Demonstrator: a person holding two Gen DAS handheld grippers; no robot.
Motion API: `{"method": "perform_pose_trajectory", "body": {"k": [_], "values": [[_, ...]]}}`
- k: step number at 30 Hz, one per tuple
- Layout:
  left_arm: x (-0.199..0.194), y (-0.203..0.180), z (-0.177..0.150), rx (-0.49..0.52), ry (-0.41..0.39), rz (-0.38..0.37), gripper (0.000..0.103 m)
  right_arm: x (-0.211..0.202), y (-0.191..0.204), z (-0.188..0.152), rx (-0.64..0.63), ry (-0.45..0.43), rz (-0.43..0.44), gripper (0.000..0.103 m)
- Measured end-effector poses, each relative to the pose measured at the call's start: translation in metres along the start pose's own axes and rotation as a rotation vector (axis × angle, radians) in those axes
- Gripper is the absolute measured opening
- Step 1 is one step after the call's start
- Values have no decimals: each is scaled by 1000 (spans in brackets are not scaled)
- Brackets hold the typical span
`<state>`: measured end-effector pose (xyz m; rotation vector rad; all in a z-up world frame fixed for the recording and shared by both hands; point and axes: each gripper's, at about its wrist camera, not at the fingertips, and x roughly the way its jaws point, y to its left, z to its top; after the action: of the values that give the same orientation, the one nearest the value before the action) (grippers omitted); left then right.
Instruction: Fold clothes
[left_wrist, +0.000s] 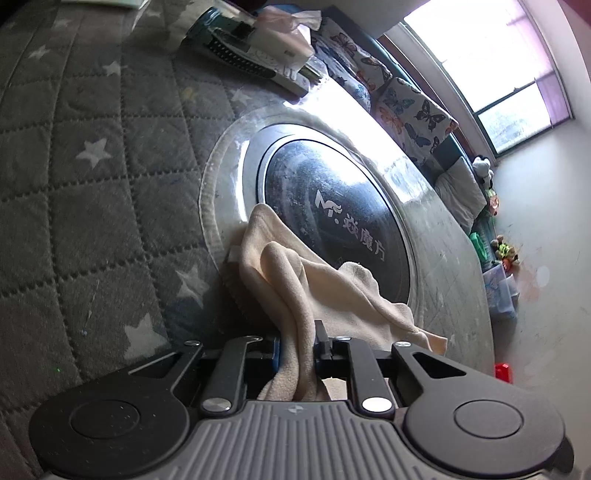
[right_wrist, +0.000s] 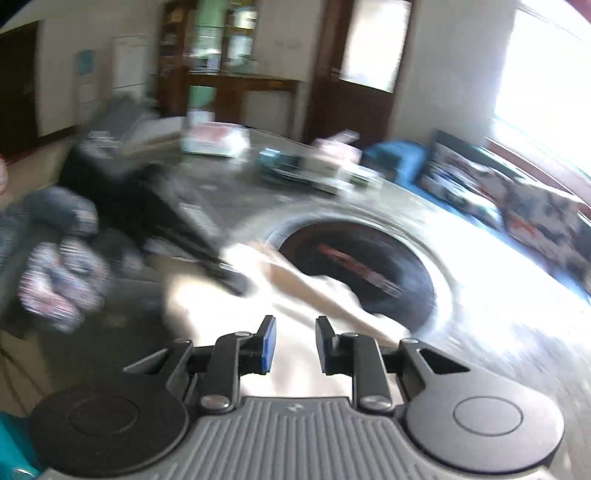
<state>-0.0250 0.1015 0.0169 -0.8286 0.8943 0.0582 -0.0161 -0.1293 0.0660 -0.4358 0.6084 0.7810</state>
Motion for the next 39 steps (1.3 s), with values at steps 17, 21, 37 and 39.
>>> {"method": "perform_pose_trajectory", "body": {"k": [17,21,37,39], "values": [[5,-12,0,128,-12,37,17,27,-119,-69,499,97,-95,31],[5,-24,0,190,-26,54,17,23,-118,-68,530,78,-75,11],[31,-137,-10,399,-48,-40,15,-60,-162,-46,490,-73,-301,7],[40,-153,-13,419,-43,-55,15,-69,-173,-47,493,-81,-338,7]]}}
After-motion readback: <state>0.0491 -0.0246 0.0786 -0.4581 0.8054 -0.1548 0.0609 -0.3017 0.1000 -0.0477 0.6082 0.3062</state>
